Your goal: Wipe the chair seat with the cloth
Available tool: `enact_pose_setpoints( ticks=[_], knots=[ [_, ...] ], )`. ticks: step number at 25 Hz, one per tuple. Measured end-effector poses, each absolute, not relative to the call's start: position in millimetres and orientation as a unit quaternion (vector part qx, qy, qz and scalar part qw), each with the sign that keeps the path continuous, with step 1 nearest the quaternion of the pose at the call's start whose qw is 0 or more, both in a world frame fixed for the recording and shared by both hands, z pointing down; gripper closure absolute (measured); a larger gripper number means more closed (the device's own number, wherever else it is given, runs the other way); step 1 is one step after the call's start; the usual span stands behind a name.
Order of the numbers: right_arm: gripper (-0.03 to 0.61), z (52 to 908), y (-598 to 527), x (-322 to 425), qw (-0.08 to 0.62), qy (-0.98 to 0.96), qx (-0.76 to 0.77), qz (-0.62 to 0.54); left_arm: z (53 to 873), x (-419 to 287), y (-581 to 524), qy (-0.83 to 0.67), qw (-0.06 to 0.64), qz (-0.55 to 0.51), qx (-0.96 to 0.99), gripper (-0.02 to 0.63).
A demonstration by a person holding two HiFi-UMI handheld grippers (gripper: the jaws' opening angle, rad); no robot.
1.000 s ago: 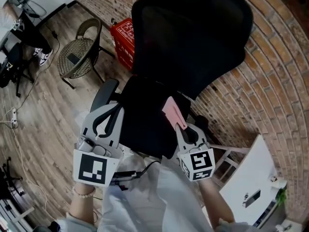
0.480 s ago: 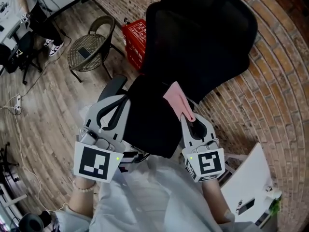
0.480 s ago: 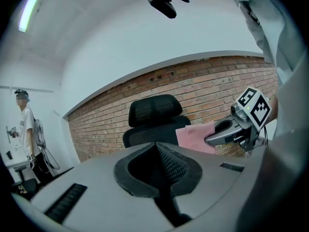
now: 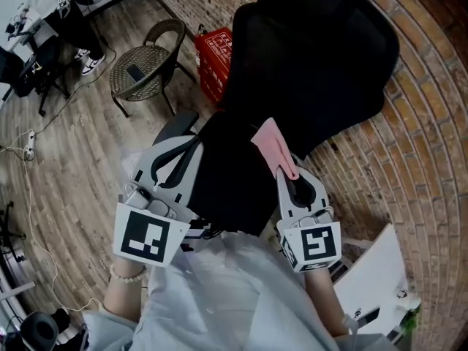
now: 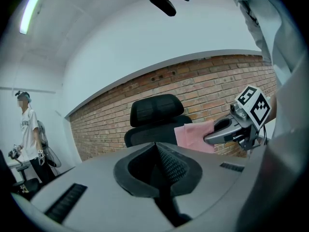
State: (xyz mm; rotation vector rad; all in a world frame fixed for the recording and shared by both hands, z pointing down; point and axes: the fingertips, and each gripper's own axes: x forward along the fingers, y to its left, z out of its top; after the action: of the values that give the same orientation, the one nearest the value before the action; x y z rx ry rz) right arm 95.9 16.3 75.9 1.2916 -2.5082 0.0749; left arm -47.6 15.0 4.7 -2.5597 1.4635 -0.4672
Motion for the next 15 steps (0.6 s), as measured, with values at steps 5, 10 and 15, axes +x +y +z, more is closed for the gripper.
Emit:
enact_pose_setpoints(
  ticks=[5, 10, 15],
  knots=[
    [0.523, 75, 14, 93, 0.159, -0.880, 0.446, 0.024, 8, -44, 14, 0.487, 0.080, -0.159, -0.855, 0.595],
    [0.523, 74, 14, 88, 0.160, -0.884, 0.438, 0.021, 7, -45, 14, 0.486, 0.084, -0.162, -0.855, 0.595],
    [0.523, 76, 14, 85, 0.167, -0.885, 0.434, 0.012, 9, -50, 13, 0.491, 0.082, -0.160, -0.853, 0.595]
  ],
)
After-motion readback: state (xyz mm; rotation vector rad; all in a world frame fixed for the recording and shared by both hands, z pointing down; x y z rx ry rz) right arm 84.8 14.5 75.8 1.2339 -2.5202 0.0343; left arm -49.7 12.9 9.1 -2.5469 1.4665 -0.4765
